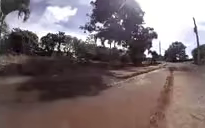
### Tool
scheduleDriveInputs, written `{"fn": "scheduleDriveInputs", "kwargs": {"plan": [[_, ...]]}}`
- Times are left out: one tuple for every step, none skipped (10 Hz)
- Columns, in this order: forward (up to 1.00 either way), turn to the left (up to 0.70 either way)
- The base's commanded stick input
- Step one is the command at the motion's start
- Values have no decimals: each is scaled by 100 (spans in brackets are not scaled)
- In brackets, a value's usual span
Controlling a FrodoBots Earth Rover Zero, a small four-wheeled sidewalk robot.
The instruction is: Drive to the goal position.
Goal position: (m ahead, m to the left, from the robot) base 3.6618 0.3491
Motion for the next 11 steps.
{"fn": "scheduleDriveInputs", "kwargs": {"plan": [[70, -27], [70, -27], [70, -27], [70, -27], [70, -27], [68, -26], [0, 0], [0, 0], [0, 0], [0, 0], [0, 0]]}}
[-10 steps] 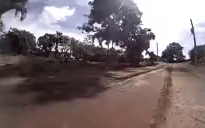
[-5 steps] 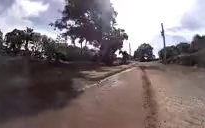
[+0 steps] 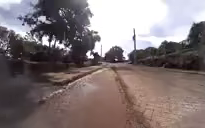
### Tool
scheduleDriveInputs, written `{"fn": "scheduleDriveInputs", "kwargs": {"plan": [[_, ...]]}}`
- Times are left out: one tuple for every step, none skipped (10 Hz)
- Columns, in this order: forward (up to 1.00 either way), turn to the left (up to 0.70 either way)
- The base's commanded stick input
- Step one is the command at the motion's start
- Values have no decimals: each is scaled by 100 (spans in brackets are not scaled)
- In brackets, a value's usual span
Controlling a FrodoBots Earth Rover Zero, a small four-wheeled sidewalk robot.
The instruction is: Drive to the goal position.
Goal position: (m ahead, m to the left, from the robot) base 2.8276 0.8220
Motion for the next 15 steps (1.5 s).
{"fn": "scheduleDriveInputs", "kwargs": {"plan": [[0, 0], [0, 0], [0, 0], [0, 0], [64, 0], [70, 0], [70, 0], [70, 0], [70, 0], [70, 0], [70, 0], [70, 0], [70, 0], [70, 0], [70, 0]]}}
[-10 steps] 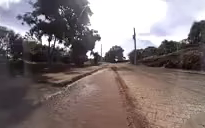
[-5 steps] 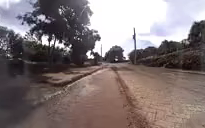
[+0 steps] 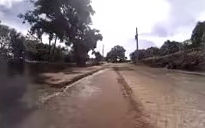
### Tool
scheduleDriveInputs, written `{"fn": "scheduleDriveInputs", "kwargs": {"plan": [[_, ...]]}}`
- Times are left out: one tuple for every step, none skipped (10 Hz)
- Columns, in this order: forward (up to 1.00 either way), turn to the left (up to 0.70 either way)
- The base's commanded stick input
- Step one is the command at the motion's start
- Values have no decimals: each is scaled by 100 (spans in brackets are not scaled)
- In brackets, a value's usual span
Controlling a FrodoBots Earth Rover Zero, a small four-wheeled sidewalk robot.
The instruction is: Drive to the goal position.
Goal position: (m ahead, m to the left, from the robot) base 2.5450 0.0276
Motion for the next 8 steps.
{"fn": "scheduleDriveInputs", "kwargs": {"plan": [[70, 0], [70, 0], [70, 0], [70, 0], [70, 0], [70, 0], [70, 0], [70, 0]]}}
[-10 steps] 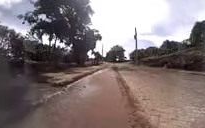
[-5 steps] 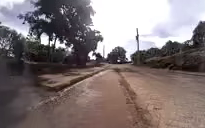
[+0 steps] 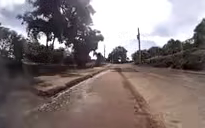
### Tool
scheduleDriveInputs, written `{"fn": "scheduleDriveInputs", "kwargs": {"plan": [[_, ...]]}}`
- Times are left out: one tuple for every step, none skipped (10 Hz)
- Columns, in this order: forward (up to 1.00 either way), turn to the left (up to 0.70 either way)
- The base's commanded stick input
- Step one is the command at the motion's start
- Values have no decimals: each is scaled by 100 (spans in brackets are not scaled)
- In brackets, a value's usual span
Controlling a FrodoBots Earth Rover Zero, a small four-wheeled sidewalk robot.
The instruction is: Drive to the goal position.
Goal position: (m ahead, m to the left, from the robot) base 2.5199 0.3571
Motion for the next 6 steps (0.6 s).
{"fn": "scheduleDriveInputs", "kwargs": {"plan": [[70, 0], [70, -4], [70, -12], [70, -20], [70, -23], [70, -5]]}}
